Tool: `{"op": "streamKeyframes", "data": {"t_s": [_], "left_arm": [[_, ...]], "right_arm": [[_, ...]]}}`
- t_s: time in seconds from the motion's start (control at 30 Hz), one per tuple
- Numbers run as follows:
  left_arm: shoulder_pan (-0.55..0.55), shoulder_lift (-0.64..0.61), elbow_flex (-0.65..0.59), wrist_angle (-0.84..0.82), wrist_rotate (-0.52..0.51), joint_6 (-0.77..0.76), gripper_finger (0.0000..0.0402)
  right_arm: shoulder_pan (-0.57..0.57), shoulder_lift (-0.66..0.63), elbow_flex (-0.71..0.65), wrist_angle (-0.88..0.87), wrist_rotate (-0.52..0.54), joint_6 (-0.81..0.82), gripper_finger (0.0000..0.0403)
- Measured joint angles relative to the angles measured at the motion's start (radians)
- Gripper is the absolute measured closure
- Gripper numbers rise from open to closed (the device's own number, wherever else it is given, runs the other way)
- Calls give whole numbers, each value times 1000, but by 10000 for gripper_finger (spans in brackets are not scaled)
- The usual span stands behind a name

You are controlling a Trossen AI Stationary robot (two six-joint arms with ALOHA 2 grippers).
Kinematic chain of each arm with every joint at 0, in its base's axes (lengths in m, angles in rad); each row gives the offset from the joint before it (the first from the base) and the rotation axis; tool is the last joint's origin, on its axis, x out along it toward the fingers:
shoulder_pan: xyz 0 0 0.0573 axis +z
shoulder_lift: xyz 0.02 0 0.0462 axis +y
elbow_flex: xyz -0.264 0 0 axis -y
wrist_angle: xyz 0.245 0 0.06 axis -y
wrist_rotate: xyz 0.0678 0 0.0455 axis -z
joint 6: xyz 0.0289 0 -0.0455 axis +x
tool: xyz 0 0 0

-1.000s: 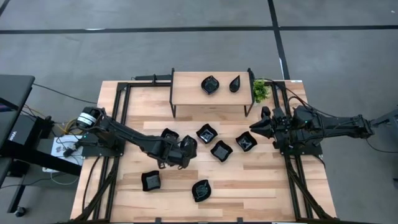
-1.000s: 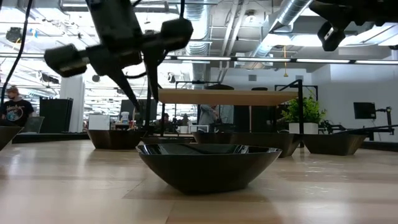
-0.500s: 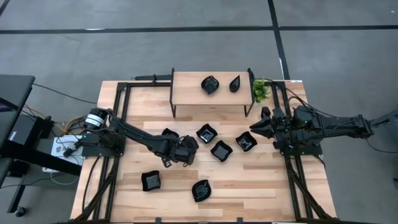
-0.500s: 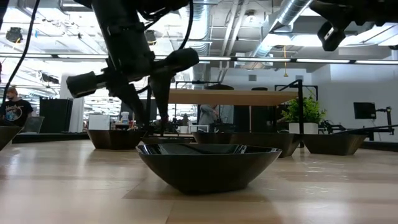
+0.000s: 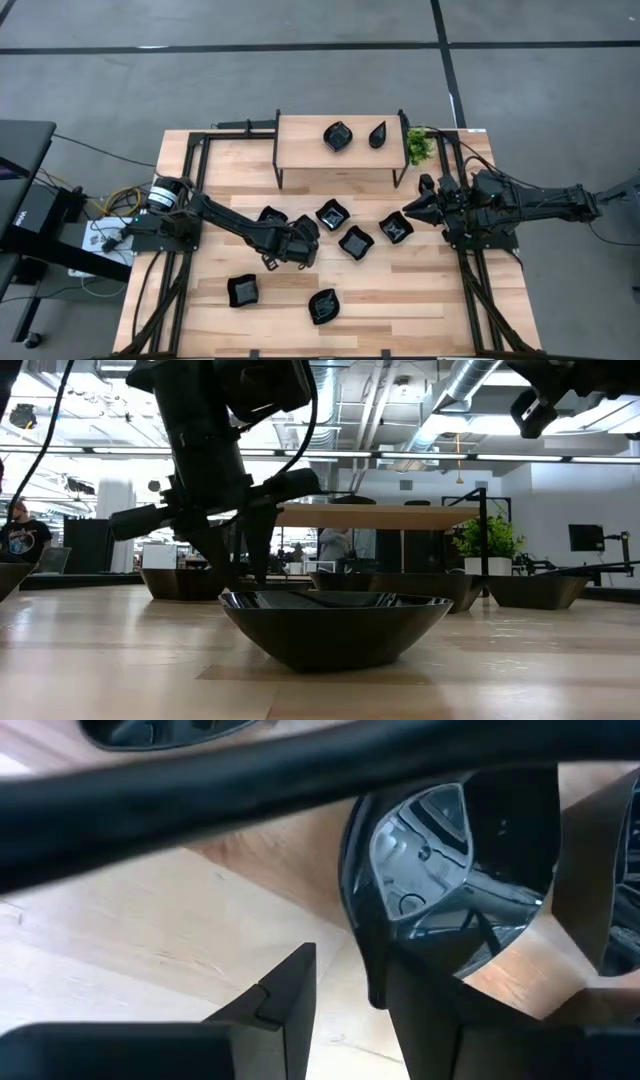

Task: Pick & Place Mini shaped plates
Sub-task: Stack the top black leaf shaped plate on top of the other black leaf shaped plates on the shelf

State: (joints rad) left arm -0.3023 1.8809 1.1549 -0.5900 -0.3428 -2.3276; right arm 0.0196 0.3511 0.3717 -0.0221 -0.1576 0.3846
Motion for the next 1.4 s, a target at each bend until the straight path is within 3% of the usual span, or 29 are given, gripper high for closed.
{"op": "streamKeyframes", "data": {"t_s": [1.4], "left_arm": [[34, 0, -15, -10, -15, 11, 284]], "right_arm": [[0, 0, 0, 0, -1, 1, 332]]}}
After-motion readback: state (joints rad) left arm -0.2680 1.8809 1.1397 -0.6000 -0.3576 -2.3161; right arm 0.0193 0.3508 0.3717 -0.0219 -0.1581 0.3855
